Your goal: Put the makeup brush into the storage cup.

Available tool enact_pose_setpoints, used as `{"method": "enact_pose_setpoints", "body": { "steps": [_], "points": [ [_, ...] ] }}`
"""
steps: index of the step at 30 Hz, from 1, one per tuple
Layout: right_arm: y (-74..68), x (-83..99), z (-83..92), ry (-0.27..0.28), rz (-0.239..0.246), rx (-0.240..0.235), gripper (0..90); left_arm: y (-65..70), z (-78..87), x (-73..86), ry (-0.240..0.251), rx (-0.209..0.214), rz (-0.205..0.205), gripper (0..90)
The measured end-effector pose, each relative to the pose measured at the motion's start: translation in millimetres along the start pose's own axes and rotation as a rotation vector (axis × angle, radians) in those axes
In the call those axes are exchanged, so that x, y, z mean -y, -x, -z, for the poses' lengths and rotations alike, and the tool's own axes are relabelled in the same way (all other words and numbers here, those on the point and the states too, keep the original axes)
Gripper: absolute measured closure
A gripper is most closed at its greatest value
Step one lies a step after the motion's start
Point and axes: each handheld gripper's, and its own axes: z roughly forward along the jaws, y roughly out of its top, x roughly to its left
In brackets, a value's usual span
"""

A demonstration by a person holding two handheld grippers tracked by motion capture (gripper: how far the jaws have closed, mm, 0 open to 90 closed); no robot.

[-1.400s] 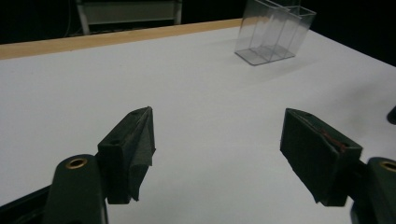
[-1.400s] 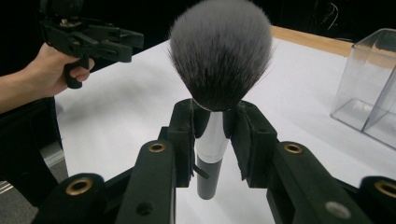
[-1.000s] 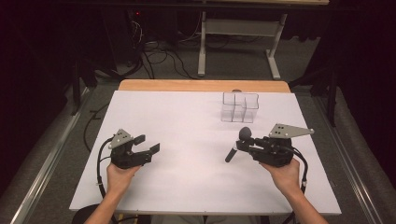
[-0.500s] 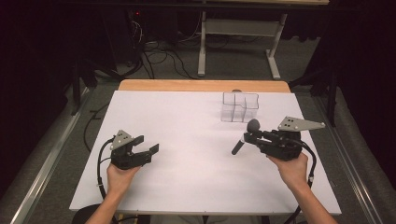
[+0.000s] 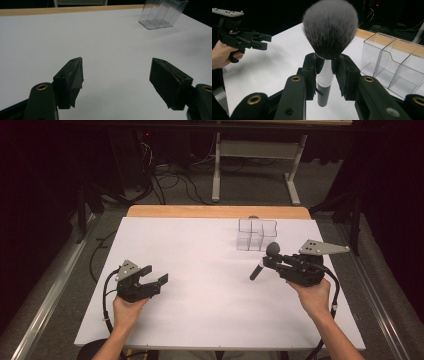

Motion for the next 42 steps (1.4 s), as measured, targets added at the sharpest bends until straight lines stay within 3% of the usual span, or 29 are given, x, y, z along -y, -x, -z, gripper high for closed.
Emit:
{"method": "enact_pose_setpoints", "body": {
  "steps": [15,42],
  "points": [
    [12.3,-18.6,-8.1,-0.001,-0.002,0.05,72.0,0.6,1.1,-0.1,0.021,0.028,0.011,26.7],
    [27.4,-47.2,-16.1,-0.008,-0.011,0.087,72.0,1.7,1.7,0.1,0.028,0.018,0.013,20.9]
  ]
}}
